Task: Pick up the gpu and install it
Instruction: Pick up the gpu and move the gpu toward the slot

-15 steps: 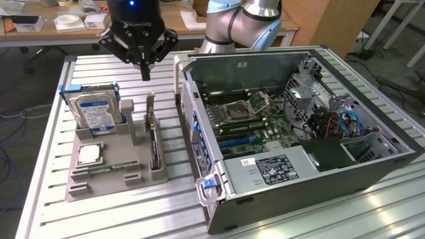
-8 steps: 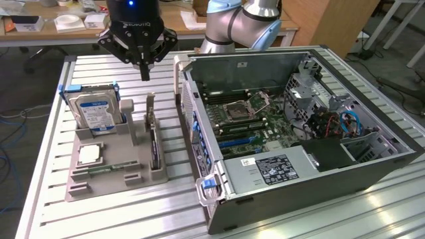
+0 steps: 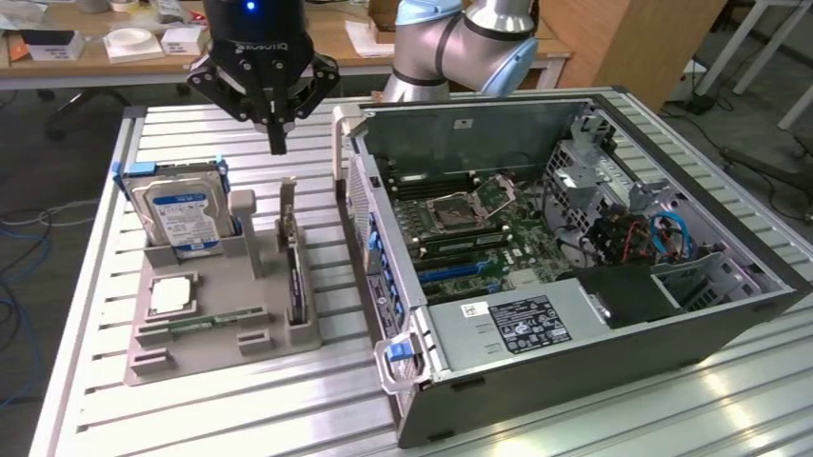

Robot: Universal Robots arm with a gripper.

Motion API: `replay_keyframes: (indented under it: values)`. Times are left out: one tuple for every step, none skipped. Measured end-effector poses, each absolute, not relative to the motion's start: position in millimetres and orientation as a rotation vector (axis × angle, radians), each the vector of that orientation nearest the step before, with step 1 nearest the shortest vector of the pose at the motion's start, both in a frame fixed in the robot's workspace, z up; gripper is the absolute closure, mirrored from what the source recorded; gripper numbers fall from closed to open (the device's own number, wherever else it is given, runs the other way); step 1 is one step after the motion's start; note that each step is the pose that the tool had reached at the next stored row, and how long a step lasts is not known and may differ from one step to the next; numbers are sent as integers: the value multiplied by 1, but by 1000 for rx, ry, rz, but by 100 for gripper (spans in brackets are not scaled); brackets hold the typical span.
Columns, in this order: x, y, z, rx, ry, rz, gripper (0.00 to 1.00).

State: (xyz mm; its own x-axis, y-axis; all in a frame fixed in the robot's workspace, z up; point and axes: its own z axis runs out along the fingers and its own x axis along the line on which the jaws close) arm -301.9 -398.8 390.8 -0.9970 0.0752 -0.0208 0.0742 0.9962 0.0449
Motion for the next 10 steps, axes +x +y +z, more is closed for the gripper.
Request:
replay_keyframes:
  values:
    - [-302, -399, 391, 117, 3116, 69, 83]
    - [-302, -399, 391, 117, 3116, 69, 83]
    - [-302, -399, 391, 117, 3116, 69, 77]
    - [-302, -399, 391, 117, 3116, 69, 71]
    - [-302, -399, 391, 117, 3116, 69, 71]
    - [-302, -399, 391, 117, 3116, 69, 71]
    - [-302, -399, 391, 117, 3116, 69, 65]
    - [-302, -399, 391, 117, 3116, 69, 59]
    - [-302, -399, 391, 117, 3116, 69, 53]
    - [-302, -399, 391, 117, 3116, 69, 53]
